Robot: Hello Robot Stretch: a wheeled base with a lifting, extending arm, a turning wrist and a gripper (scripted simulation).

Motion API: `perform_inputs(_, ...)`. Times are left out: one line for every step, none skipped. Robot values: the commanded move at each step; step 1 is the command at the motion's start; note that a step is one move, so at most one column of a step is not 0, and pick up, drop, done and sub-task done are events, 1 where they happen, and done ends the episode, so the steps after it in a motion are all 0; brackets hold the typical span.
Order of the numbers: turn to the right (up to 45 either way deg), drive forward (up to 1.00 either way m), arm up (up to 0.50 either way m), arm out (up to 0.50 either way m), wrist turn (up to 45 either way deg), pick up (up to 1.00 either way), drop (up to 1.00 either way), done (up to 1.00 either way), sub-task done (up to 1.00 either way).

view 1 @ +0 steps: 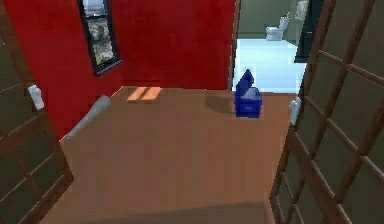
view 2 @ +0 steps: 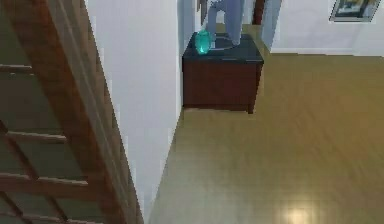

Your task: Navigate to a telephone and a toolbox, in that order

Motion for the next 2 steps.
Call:
perform_inputs(0.0,1.0,0.0,0.0,0.0,0.0,0.0,0.0,0.0)
perform_inputs(0.0,0.5,0.0,0.0,0.0,0.0,0.0,0.0,0.0)
